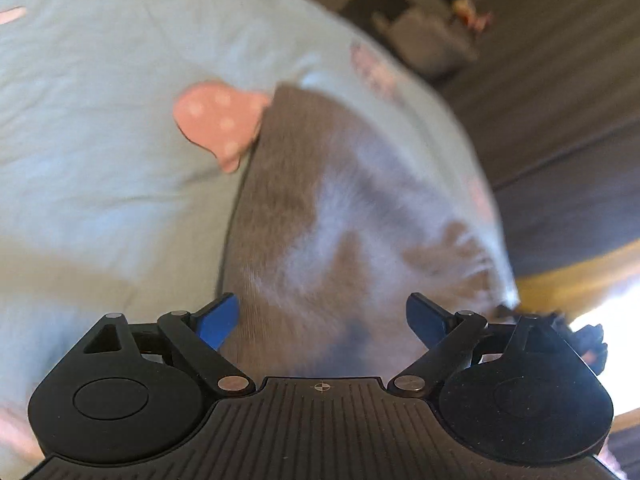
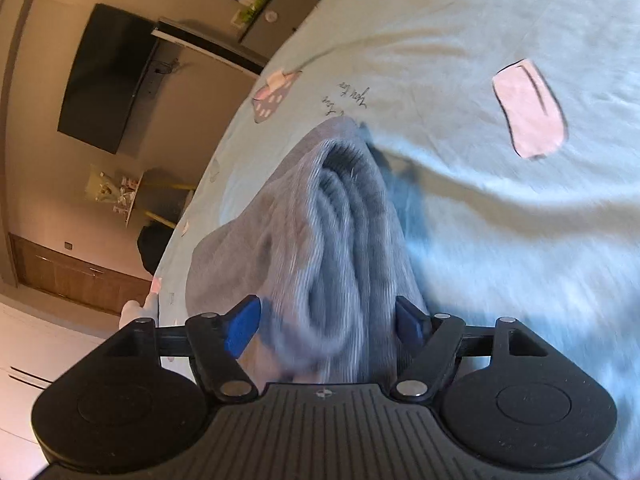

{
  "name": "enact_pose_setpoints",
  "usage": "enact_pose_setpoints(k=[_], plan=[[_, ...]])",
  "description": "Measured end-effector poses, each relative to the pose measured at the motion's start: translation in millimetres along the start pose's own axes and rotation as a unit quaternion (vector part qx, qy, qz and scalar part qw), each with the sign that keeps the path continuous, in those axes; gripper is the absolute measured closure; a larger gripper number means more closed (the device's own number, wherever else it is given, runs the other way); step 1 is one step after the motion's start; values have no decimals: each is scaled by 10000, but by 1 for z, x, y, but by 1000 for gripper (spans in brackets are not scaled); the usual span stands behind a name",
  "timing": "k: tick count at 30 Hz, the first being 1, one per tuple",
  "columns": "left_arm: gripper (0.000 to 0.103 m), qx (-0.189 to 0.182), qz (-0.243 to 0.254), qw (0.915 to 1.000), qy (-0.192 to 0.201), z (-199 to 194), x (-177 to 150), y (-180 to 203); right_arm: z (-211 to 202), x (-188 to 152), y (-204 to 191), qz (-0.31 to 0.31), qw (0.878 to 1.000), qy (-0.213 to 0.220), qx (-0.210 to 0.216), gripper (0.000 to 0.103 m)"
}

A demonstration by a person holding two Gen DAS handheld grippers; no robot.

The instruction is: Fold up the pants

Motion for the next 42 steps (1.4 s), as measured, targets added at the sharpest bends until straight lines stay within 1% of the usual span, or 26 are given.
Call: enact_pose_setpoints(k=[2,6,8,10,13,14,15,16,17,19,21,23,24,25,27,28,29,30,31,32,34,35,37,39,41,42], plan=[[9,100,239,9996,-122,21,9,1,12,11,3,87,9996,-244,83,30],[9,221,217,9992,-263,45,27,-9,26,22,4,-139,9972,-724,86,29],[9,169,216,9991,-337,54,31,-12,32,25,4,-182,9957,-891,157,25],[9,118,334,9987,-364,62,33,-11,38,28,3,-168,9948,-961,287,19],[10,110,340,9990,-278,67,35,-9,49,35,5,-3,9950,-891,458,19],[11,110,301,9992,-233,67,34,-8,49,35,5,3,9950,-856,513,20],[13,100,276,9994,-196,65,33,-8,49,33,4,-30,9951,-831,530,26],[17,86,262,9995,-170,65,33,-9,49,32,3,-101,9954,-826,472,49],[20,78,278,9995,-148,63,31,-10,50,30,5,-132,9952,-875,425,58],[34,61,260,9995,-139,57,29,-11,48,29,8,-69,9942,-917,567,58],[41,-39,246,9996,-143,56,29,-10,50,31,9,-75,9938,-946,579,57],[39,-42,276,9995,-151,56,27,-12,55,33,12,124,9933,-963,624,50],[33,-8,266,9995,-175,58,26,-14,58,34,12,100,9932,-989,612,48],[32,-4,221,9996,-197,59,27,-17,61,34,10,55,9930,-1018,590,47],[32,-32,121,9997,-190,61,30,-19,65,35,6,-20,9929,-1067,522,47],[36,-15,59,9999,-160,62,31,-18,65,35,6,-13,9929,-1078,495,47],[39,-13,60,9999,-135,62,31,-16,64,35,4,-29,9932,-1071,451,48],[47,13,111,9999,-94,60,31,-13,62,34,2,-74,9938,-1042,375,49],[60,-8,182,9998,-46,57,30,-10,61,32,-2,-211,9946,-989,231,54],[63,-32,226,9997,-11,54,29,-7,58,30,-9,-403,9947,-940,120,57],[69,92,295,9995,24,49,29,-2,54,28,-22,-670,9942,-837,45,63],[71,130,376,9992,47,47,30,2,51,29,-29,-709,9944,-769,136,66],[74,144,473,9987,132,40,31,11,44,35,-49,-758,9943,-560,489,68],[76,63,441,9988,206,31,37,17,41,40,-75,-1033,9911,-445,712,68],[76,94,549,9981,281,25,44,23,42,45,-98,-1245,9882,-451,776,68],[76,91,562,9980,272,24,45,23,43,47,-105,-1388,9866,-450,725,68]])
Point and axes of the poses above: each gripper's, at about its wrist camera, not at the fingertips, and z roughly the way its jaws point, y to its right, x to its top, the point moved 6 cm from there along z, roughly the way its jaws point, and after that the axes turned 4 degrees about x, right-handed, at the moved point
